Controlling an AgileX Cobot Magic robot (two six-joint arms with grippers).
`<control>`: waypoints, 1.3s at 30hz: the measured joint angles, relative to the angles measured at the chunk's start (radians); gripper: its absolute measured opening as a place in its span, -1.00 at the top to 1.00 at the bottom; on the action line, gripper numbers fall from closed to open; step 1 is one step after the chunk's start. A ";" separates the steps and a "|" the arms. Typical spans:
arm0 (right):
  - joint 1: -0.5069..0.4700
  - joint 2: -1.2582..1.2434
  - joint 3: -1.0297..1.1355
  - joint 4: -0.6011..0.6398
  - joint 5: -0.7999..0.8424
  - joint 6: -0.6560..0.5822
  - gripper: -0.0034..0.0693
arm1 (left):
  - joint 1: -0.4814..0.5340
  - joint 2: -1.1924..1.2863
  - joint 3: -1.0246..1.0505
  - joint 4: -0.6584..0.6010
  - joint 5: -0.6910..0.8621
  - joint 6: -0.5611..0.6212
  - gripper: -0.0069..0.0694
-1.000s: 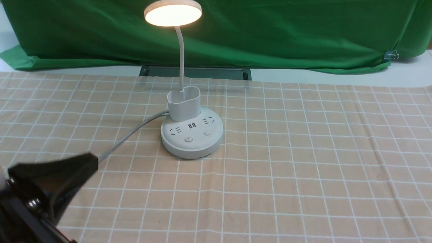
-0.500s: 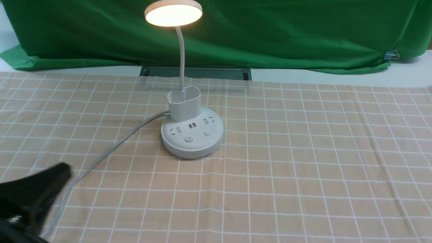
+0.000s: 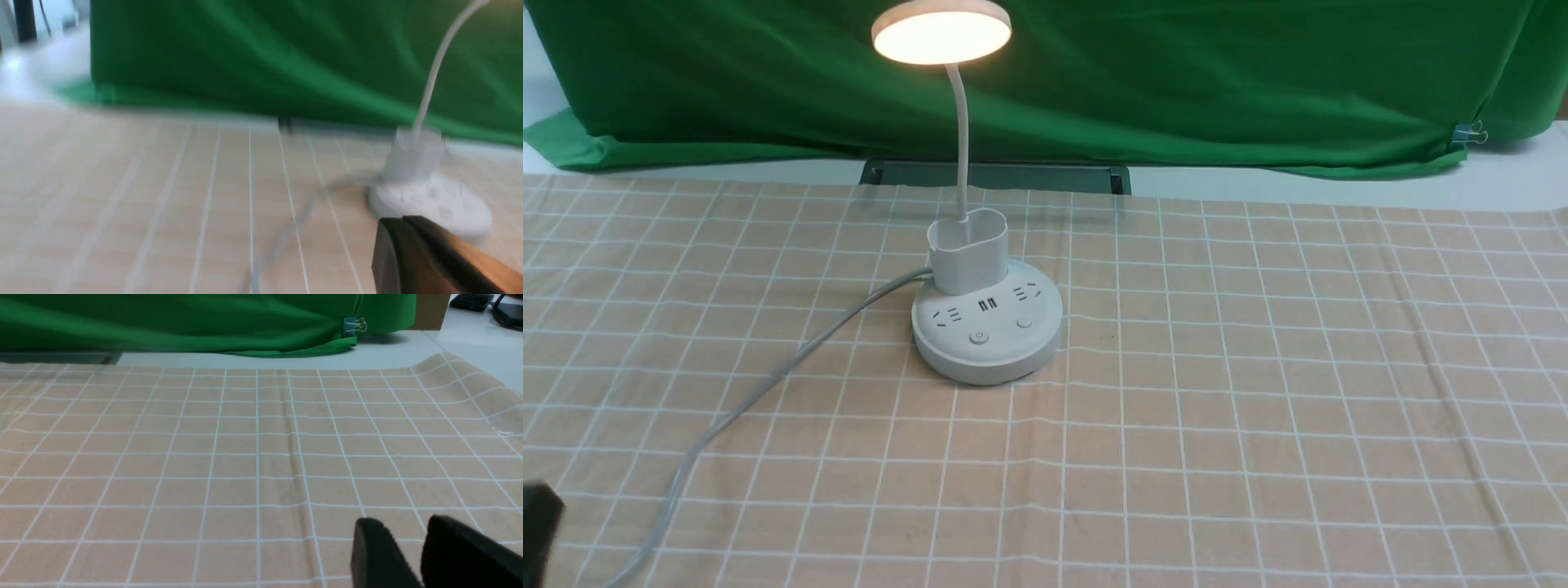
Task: Turn on the table lamp on the light coffee tablecloth with your hand.
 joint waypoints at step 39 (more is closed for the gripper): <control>0.000 0.000 0.000 0.000 0.001 0.000 0.25 | 0.000 -0.006 0.001 0.001 0.073 -0.018 0.82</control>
